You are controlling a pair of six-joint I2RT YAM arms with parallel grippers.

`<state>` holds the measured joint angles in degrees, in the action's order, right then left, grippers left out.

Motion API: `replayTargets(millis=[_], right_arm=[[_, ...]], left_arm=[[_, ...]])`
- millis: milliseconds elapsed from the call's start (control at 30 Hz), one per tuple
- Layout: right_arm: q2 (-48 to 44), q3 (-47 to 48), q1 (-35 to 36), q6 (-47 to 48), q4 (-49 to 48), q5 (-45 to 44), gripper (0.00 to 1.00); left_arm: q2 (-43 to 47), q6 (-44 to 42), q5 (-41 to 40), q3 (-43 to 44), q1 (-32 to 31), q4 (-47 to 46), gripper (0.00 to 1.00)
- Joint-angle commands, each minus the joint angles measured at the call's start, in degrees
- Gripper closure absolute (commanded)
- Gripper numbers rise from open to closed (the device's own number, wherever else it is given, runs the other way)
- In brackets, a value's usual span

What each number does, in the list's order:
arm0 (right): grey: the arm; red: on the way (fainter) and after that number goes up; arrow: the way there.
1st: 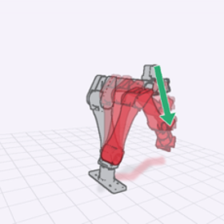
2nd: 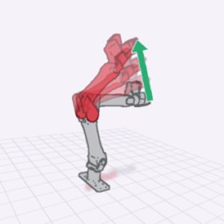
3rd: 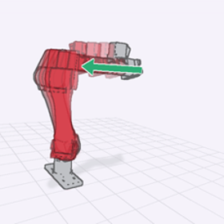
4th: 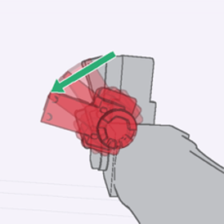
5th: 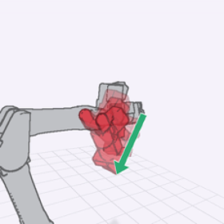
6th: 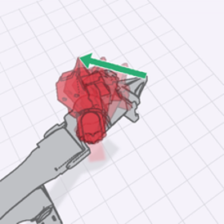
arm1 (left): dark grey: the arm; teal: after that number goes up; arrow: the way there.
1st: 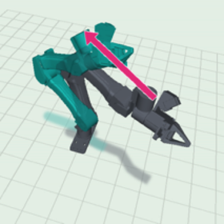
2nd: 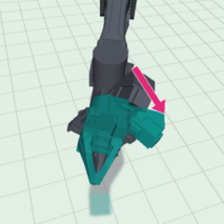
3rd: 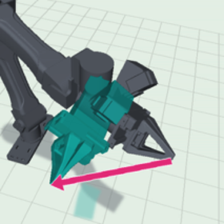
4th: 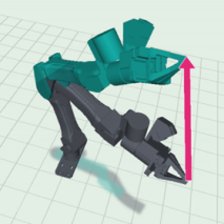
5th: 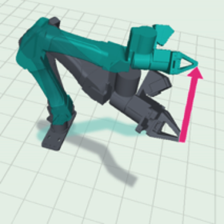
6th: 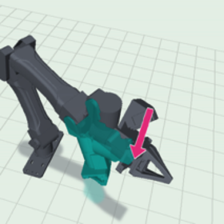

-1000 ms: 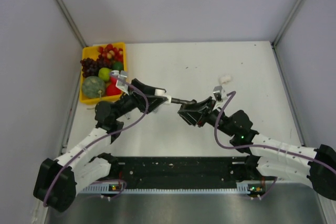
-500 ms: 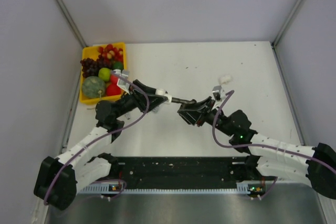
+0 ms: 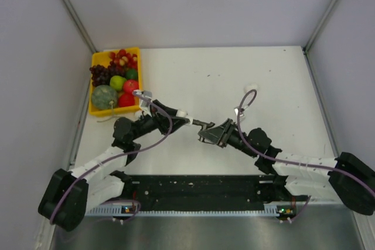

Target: Install the water faucets

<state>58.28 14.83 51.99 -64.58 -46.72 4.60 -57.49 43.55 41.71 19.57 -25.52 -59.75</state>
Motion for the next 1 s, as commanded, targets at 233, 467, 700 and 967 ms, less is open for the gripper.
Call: replayTargets(millis=[233, 467, 700, 967], right_arm=[[5.2, 2.2, -1.8, -29.3, -24.7, -4.4, 0.51], [-2.4, 2.0, -4.5, -29.9, -20.5, -9.6, 0.27], [-9.8, 1.1, -7.7, -23.4, -7.0, -10.8, 0.13], [-15.3, 9.3, -8.5, 16.9, 15.5, -6.7, 0.03]], left_arm=[[-1.6, -5.8, -9.3, -1.9, 1.1, 4.4, 1.0], [2.8, -4.2, -15.3, -6.6, 1.3, 8.8, 1.0], [3.9, 4.3, -21.0, -3.9, 1.5, 12.3, 1.0], [1.8, 11.7, -24.1, 9.8, 1.7, 36.1, 1.0]])
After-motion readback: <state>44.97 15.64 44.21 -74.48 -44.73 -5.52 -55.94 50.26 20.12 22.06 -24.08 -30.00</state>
